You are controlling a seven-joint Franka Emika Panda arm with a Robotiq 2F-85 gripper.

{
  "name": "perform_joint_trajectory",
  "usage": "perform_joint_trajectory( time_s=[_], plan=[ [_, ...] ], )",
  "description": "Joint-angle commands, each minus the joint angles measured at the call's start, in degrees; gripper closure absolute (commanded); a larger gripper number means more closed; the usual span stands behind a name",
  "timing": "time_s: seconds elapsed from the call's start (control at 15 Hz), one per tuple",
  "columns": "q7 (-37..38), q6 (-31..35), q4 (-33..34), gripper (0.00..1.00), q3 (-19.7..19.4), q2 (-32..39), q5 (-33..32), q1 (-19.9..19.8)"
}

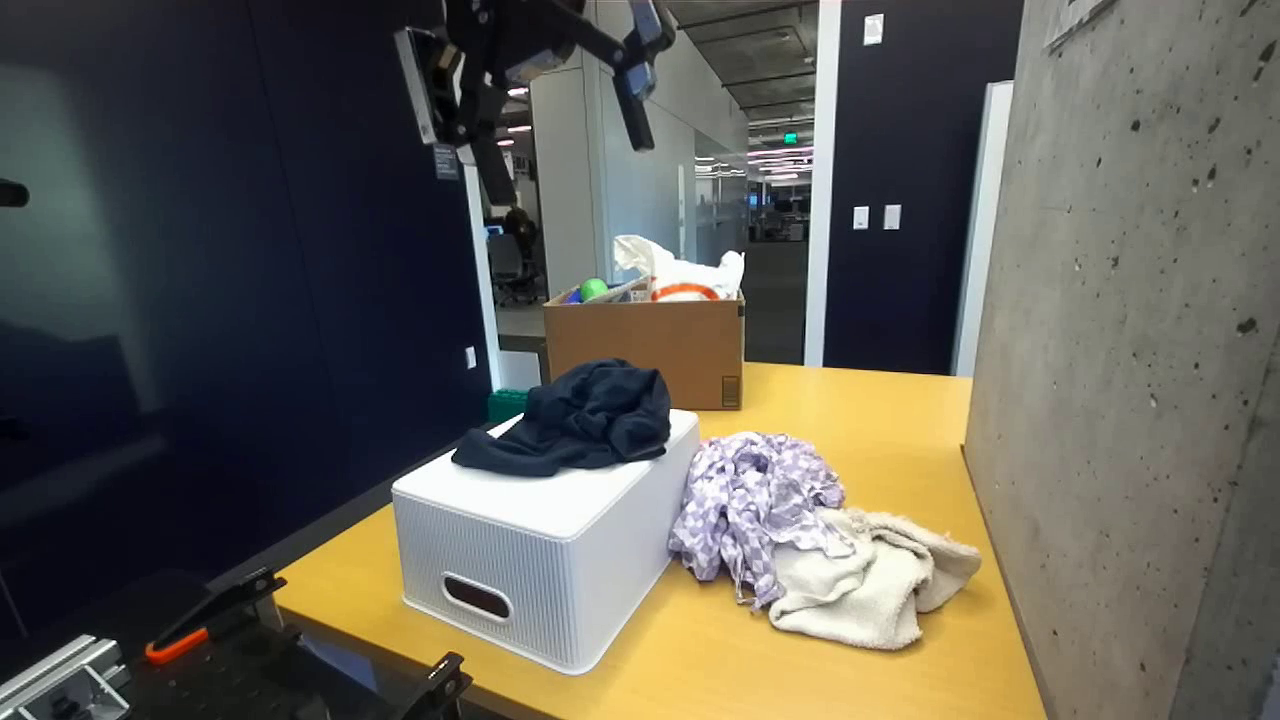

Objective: Spread the blue shirt on the box evenly over the box

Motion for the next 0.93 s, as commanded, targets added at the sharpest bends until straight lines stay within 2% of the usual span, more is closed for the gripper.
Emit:
perform_joint_trajectory(
  time_s=[0.0, 0.4, 0.6, 0.87],
  plan=[
    [1.2, 4.9, 1.1, 0.00, 2.5, 5.6, 1.9, 3.1],
    [1.1, 15.4, 3.7, 0.00, 7.2, 18.8, 7.5, 7.9],
    [-0.4, 20.7, 4.6, 0.00, 9.6, 24.6, 10.2, 9.0],
    [-3.9, 24.0, 6.7, 0.00, 13.4, 32.0, 14.0, 9.3]
  ],
)
